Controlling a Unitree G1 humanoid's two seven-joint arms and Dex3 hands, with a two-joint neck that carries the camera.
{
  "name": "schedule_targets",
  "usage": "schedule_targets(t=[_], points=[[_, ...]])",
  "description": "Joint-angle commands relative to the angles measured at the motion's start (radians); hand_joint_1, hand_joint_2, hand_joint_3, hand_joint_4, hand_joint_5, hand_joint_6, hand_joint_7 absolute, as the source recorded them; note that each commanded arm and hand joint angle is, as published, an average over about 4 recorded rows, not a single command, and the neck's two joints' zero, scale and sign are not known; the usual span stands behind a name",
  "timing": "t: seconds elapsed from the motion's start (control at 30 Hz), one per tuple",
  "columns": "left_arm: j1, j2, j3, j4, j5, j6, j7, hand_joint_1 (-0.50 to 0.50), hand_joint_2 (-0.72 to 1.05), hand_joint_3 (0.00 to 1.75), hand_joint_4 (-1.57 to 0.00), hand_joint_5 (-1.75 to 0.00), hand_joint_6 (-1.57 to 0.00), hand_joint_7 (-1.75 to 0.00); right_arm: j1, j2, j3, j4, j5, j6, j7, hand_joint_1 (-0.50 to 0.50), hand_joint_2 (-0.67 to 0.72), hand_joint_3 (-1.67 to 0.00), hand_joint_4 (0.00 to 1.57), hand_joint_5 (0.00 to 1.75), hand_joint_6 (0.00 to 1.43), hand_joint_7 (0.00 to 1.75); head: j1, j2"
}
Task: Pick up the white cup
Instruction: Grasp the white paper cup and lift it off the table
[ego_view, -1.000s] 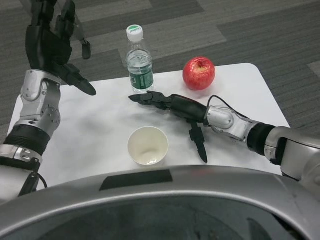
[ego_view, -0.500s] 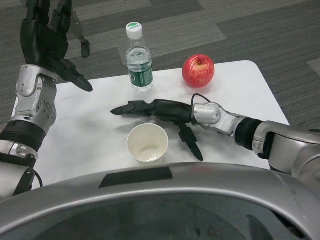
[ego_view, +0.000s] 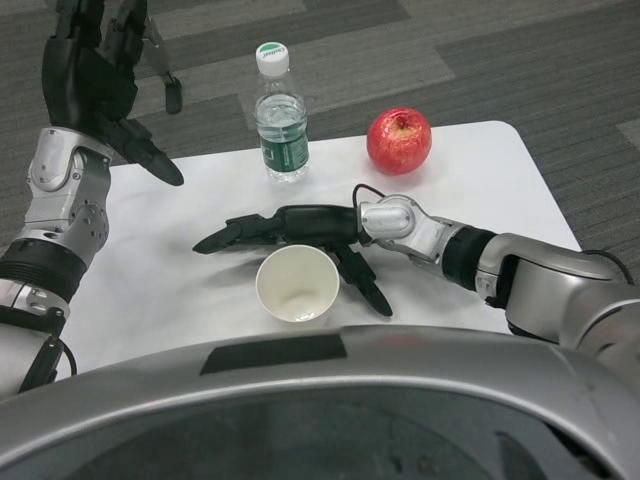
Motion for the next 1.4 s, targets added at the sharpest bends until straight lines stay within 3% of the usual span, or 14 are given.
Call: schedule_targets(t=[0.03, 0.2, 0.27, 0.3, 0.4, 0.43, 0.5, 0.67, 0.73, 0.8, 0.87, 0.93, 1.1, 1.4], points=[[0.008, 0.015, 0.0, -0.016, 0.01, 0.001, -0.002, -0.39, -0.64, 0.09, 0.0, -0.21, 0.0, -0.37, 0.008, -0.005, 0.015, 0.034, -0.028, 0.056, 0.041, -0.46, 0.33, -0.18, 0.0, 0.39, 0.0, 0.3, 0.0, -0.002], [0.008, 0.015, 0.0, -0.017, 0.013, 0.001, -0.002, -0.39, -0.64, 0.09, 0.0, -0.21, 0.0, -0.37, 0.0, -0.01, 0.015, 0.029, -0.028, 0.061, 0.073, -0.46, 0.28, -0.28, 0.0, 0.39, 0.0, 0.33, 0.006, -0.007], [0.008, 0.015, 0.0, -0.016, 0.014, 0.001, -0.002, -0.39, -0.64, 0.09, 0.0, -0.21, 0.0, -0.38, -0.001, -0.015, 0.015, 0.025, -0.028, 0.063, 0.082, -0.46, 0.25, -0.44, 0.0, 0.39, 0.0, 0.35, 0.008, -0.007], [0.008, 0.015, 0.0, -0.017, 0.014, 0.001, -0.002, -0.39, -0.64, 0.09, 0.0, -0.21, 0.0, -0.4, -0.001, -0.017, 0.015, 0.021, -0.028, 0.065, 0.086, -0.46, 0.2, -0.59, 0.0, 0.39, 0.0, 0.35, 0.01, -0.006], [0.01, 0.014, 0.0, -0.018, 0.015, 0.001, -0.002, -0.39, -0.64, 0.09, 0.0, -0.21, 0.0, -0.37, -0.001, -0.023, 0.018, 0.009, -0.027, 0.069, 0.097, -0.46, 0.04, -1.35, 0.0, 0.39, 0.0, 0.35, 0.014, -0.001], [0.011, 0.014, 0.0, -0.018, 0.015, 0.001, -0.002, -0.39, -0.64, 0.09, 0.0, -0.21, 0.0, -0.37, -0.001, -0.026, 0.02, 0.004, -0.027, 0.069, 0.1, -0.46, 0.01, -1.51, 0.0, 0.39, 0.0, 0.35, 0.017, -0.004], [0.012, 0.013, 0.0, -0.018, 0.015, 0.001, -0.002, -0.39, -0.64, 0.09, 0.0, -0.21, 0.0, -0.38, 0.0, -0.032, 0.023, -0.003, -0.027, 0.07, 0.103, -0.46, -0.02, -1.59, 0.0, 0.39, 0.0, 0.38, 0.024, -0.009], [0.013, 0.012, 0.0, -0.017, 0.018, 0.001, -0.003, -0.39, -0.64, 0.09, 0.0, -0.21, 0.0, -0.38, 0.005, -0.046, 0.028, -0.019, -0.027, 0.071, 0.109, -0.44, -0.03, -1.67, 0.0, 0.44, 0.0, 0.52, 0.033, -0.016], [0.013, 0.012, 0.0, -0.016, 0.021, 0.001, -0.003, -0.39, -0.64, 0.09, 0.0, -0.21, 0.0, -0.38, 0.006, -0.053, 0.033, -0.026, -0.027, 0.071, 0.112, -0.44, -0.03, -1.63, 0.0, 0.48, 0.0, 0.56, 0.038, -0.019], [0.013, 0.012, 0.0, -0.016, 0.023, 0.001, -0.003, -0.39, -0.64, 0.09, 0.0, -0.21, 0.0, -0.38, 0.006, -0.06, 0.039, -0.034, -0.027, 0.072, 0.114, -0.44, -0.03, -1.63, 0.0, 0.63, 0.0, 0.63, 0.042, -0.022], [0.013, 0.012, 0.0, -0.016, 0.026, 0.001, -0.004, -0.39, -0.64, 0.09, 0.0, -0.21, 0.0, -0.37, 0.007, -0.072, 0.05, -0.046, -0.027, 0.073, 0.116, -0.42, -0.03, -1.67, 0.0, 0.92, 0.0, 0.75, 0.043, -0.024], [0.013, 0.012, 0.001, -0.016, 0.029, 0.001, -0.004, -0.39, -0.64, 0.09, 0.0, -0.21, 0.0, -0.38, 0.007, -0.08, 0.059, -0.054, -0.027, 0.073, 0.117, -0.42, -0.03, -1.65, 0.0, 1.09, 0.0, 0.82, 0.044, -0.024], [0.014, 0.012, 0.0, -0.016, 0.033, 0.001, -0.004, -0.39, -0.64, 0.09, 0.0, -0.21, 0.0, -0.37, 0.005, -0.083, 0.076, -0.059, -0.025, 0.075, 0.118, -0.42, -0.03, -1.67, 0.0, 1.28, 0.0, 0.91, 0.049, -0.022], [0.019, 0.014, 0.0, -0.018, 0.033, 0.001, -0.003, -0.39, -0.64, 0.09, 0.0, -0.21, 0.0, -0.38, -0.005, -0.084, 0.106, -0.07, -0.025, 0.079, 0.122, -0.42, -0.03, -1.59, 0.0, 1.36, 0.0, 1.01, 0.055, -0.019]])
